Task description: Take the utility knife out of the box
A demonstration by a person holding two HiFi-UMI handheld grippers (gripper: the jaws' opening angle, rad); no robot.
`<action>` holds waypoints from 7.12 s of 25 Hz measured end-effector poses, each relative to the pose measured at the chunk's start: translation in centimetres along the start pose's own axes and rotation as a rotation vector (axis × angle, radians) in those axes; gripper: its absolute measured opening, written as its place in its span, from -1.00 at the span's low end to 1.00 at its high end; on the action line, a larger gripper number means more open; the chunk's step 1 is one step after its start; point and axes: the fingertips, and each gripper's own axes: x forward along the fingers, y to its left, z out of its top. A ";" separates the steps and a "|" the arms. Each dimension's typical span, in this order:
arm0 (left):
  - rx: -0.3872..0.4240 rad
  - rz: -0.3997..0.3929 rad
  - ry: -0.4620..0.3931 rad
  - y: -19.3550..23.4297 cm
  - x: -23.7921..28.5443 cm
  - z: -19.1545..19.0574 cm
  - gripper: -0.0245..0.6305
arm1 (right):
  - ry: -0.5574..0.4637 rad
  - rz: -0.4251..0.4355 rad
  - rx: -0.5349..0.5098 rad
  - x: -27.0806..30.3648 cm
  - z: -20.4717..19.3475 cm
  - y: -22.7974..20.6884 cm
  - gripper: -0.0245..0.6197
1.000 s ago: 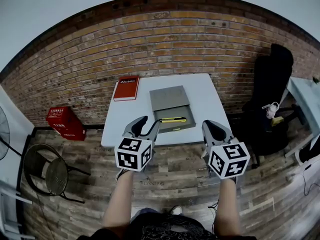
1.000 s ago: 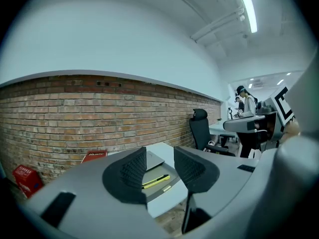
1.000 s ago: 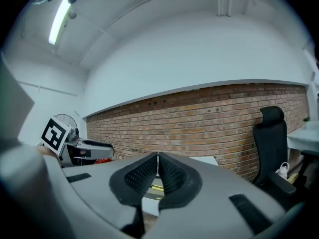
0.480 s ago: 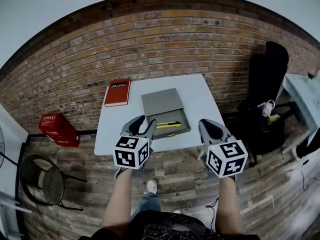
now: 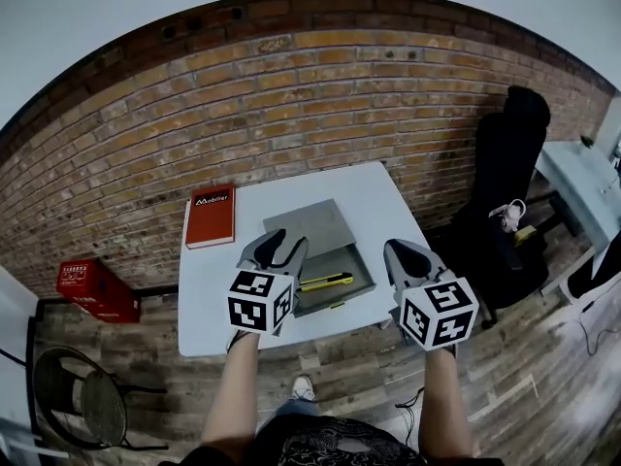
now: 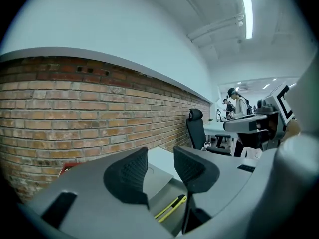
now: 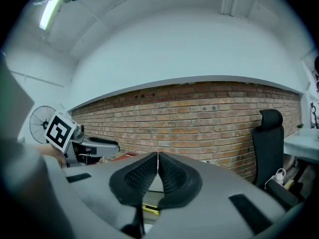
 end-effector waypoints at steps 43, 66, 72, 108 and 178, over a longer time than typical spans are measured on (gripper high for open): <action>0.375 -0.674 0.443 -4.4 12.9 -14.2 -0.35 | 0.076 -0.265 0.066 6.0 -2.4 -4.4 -0.86; 0.509 -0.793 0.733 -5.8 12.1 -22.9 -0.30 | 0.113 -0.299 0.103 4.6 -4.7 -4.7 -0.86; 0.594 -0.787 0.751 -6.2 12.3 -23.8 -0.30 | 0.111 -0.311 0.111 4.1 -5.0 -4.8 -0.86; 0.606 -0.785 0.925 -6.8 12.1 -25.9 -0.53 | 0.126 -0.333 0.137 3.2 -6.3 -5.5 -0.86; 0.060 -0.034 -0.071 -6.5 -0.5 0.9 -0.53 | -0.024 -0.133 -0.012 -8.4 -0.3 -5.9 -0.87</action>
